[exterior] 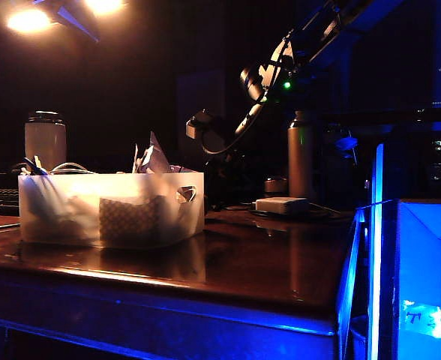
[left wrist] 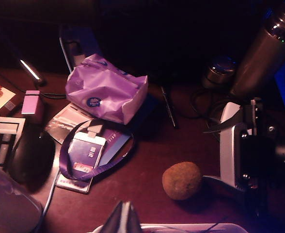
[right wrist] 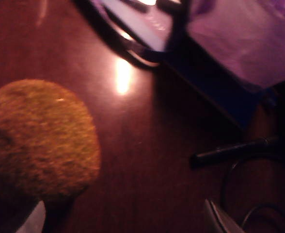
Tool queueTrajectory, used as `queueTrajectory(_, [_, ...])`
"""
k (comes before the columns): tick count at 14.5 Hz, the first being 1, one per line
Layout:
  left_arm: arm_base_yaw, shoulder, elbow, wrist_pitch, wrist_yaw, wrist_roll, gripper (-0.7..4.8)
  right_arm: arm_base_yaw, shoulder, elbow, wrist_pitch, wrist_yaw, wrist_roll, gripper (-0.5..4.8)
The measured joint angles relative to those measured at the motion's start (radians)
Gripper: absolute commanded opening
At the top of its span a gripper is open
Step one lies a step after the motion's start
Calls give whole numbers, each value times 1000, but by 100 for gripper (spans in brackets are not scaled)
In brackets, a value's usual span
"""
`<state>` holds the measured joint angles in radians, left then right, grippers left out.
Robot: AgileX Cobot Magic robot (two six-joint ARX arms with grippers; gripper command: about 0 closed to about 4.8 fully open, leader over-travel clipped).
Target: Pick up the kiwi and place it into the translucent box.
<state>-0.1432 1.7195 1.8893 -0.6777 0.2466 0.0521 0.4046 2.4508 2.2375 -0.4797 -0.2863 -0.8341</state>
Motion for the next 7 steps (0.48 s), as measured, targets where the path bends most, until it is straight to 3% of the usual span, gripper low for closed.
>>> queueTrajectory(7, [0, 0, 0, -1, 25, -1, -5, 14, 18, -1, -9, -82, -5, 420])
